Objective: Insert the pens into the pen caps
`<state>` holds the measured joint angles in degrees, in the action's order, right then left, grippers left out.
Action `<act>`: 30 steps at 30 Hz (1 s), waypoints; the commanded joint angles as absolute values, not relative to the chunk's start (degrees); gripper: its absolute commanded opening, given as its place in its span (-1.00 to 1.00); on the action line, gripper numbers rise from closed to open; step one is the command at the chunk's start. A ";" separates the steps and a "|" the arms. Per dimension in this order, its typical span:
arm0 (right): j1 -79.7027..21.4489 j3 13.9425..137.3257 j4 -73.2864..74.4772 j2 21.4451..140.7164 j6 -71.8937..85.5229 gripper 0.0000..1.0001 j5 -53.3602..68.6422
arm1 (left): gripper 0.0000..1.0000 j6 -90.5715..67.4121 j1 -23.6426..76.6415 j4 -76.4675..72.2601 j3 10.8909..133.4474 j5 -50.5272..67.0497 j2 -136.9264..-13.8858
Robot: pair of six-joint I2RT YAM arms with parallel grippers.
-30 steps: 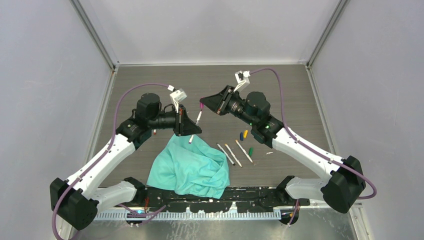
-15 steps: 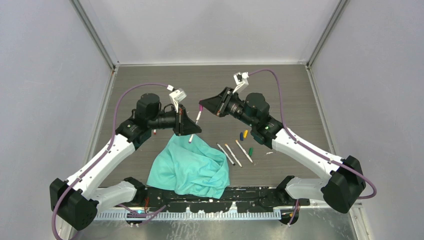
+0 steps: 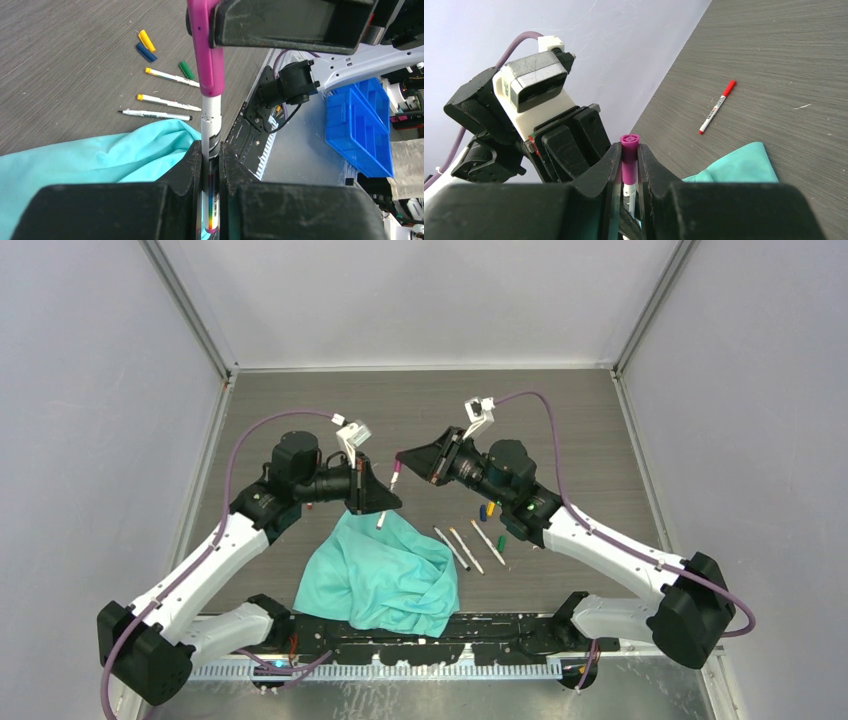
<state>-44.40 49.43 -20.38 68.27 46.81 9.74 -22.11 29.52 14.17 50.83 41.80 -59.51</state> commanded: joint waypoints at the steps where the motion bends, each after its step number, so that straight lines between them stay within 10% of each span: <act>1: -47.07 46.76 -24.06 65.88 47.77 -0.99 8.45 | -0.99 -22.68 29.27 9.05 51.14 38.85 -56.92; 16: -51.21 44.67 -22.70 65.07 45.89 -0.95 8.26 | -1.00 -21.19 29.27 9.82 50.93 37.67 -56.36; 22: -50.80 49.14 -13.82 61.07 38.50 0.36 1.54 | -1.00 -19.25 29.27 10.97 51.48 40.42 -56.71; 30: -44.74 53.42 -11.84 60.47 34.58 0.77 8.09 | -1.00 -17.64 29.27 12.48 52.08 42.71 -57.14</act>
